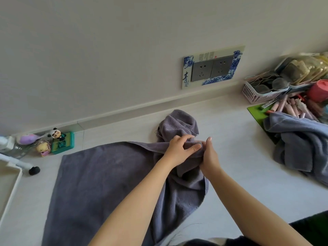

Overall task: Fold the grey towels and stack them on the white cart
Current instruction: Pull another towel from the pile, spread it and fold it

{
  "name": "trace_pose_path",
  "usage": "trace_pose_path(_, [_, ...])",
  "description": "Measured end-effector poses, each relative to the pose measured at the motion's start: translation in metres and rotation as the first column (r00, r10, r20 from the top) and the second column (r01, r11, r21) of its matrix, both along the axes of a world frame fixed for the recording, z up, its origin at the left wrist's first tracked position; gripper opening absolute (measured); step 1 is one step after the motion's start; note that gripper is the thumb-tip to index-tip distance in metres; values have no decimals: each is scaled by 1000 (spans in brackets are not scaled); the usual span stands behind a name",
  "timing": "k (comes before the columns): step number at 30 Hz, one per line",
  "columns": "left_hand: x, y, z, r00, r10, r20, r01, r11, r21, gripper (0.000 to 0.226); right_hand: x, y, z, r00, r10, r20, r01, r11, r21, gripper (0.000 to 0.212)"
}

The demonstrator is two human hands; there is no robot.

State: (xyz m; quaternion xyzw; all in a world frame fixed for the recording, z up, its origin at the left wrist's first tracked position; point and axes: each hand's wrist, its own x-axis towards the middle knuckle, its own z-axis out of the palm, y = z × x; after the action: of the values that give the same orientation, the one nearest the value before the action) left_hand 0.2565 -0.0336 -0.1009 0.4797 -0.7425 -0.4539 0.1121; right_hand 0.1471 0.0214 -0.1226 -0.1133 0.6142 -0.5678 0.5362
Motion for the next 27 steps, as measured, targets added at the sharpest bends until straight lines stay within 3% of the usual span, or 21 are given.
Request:
trace_pose_path(5, [16,0,16,987,137,-87,-150,974,-168,19,4,0,19,999,-29,-20,26,987,-161,57])
trace_pose_path(8, [38,5,28,938,253,-236,-252,967,32,14,13,-1,32,998,-25,-63,12,979,-205,54])
trace_pose_path(9, [49,8,32,865,375,-333,-338,926,166,18,21,-3,39,995,-12,-101,-9,977,-211,51])
trace_pose_path(11, [72,11,37,638,655,-405,-533,755,382,22,32,-7,47,965,8,-263,-62,978,-198,46])
trace_pose_path(12, [83,11,38,531,756,-383,-632,655,414,23,36,-9,45,923,30,-384,-101,981,-167,41])
trace_pose_path(14, [108,12,33,448,854,-264,-790,516,331,28,43,-11,36,809,130,-573,-172,985,-20,35])
trace_pose_path(16, [136,16,23,484,872,-78,-846,489,214,35,54,-9,20,759,262,-595,-167,963,212,40])
trace_pose_path(18, [155,21,10,555,827,90,-829,539,150,32,62,-4,3,801,351,-486,-185,915,358,50])
trace_pose_path(21, [169,32,5,651,740,171,-748,663,-22,27,84,5,-10,904,355,-237,-273,907,321,56])
trace_pose_path(24, [161,37,5,825,564,46,-549,817,-173,32,100,12,-10,907,369,-204,-314,914,257,49])
trace_pose_path(27, [146,38,-2,950,293,107,-269,943,-198,39,102,17,-8,915,375,-151,-341,917,207,36])
